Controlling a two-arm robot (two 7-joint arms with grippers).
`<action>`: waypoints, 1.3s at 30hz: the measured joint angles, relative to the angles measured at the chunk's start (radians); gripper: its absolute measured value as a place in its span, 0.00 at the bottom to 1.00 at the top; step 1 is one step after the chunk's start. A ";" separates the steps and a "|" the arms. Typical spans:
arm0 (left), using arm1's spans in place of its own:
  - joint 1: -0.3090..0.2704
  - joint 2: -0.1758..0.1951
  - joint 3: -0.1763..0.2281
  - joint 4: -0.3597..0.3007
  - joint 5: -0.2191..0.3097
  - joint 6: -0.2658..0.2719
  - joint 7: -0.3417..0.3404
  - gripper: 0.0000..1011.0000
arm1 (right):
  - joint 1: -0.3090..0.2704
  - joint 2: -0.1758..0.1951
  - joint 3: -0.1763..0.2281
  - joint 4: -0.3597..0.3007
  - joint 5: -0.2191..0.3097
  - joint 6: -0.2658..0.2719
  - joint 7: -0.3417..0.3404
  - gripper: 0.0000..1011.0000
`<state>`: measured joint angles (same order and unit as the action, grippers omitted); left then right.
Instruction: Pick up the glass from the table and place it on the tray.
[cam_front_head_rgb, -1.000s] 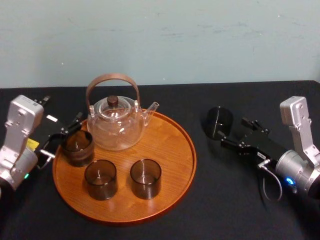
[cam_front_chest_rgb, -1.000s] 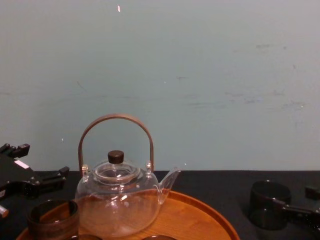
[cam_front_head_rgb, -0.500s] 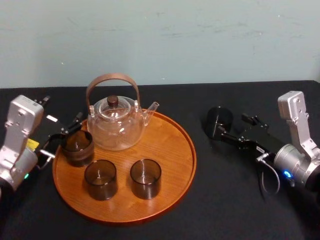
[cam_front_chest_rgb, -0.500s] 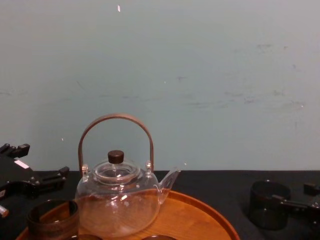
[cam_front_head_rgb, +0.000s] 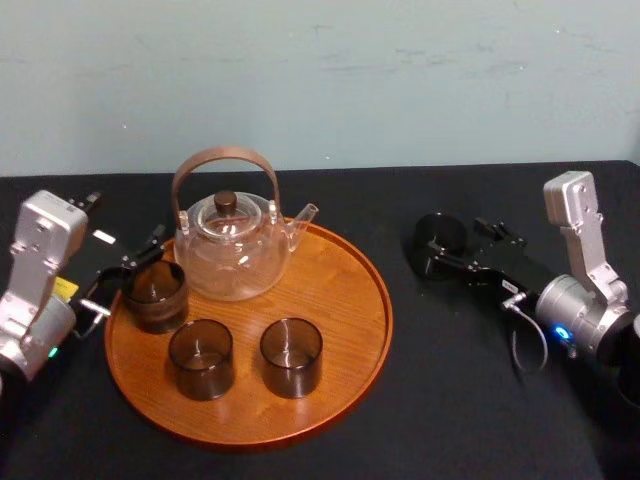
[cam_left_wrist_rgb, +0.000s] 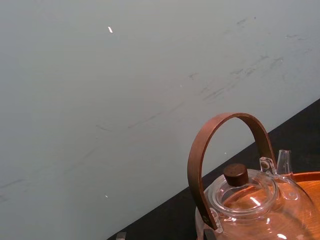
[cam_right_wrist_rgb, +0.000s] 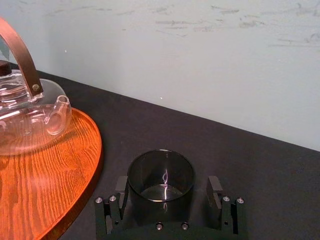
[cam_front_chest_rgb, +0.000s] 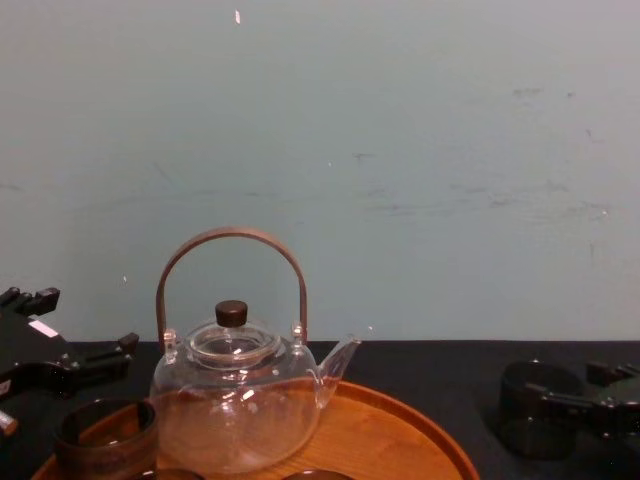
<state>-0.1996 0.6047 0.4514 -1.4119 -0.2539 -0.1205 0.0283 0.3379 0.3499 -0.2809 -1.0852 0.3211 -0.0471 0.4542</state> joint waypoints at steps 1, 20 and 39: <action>0.000 0.000 0.000 0.000 0.000 0.000 0.000 0.99 | 0.005 -0.002 -0.002 0.008 -0.001 -0.003 0.002 0.99; 0.000 0.000 0.000 0.000 0.000 0.000 0.000 0.99 | 0.115 -0.055 -0.025 0.188 -0.010 -0.053 0.046 0.99; 0.000 0.000 0.000 0.000 0.000 0.000 0.000 0.99 | 0.121 -0.058 -0.026 0.198 -0.012 -0.053 0.051 0.94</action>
<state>-0.1995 0.6047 0.4514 -1.4120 -0.2539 -0.1205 0.0283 0.4592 0.2922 -0.3065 -0.8867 0.3087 -0.1001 0.5052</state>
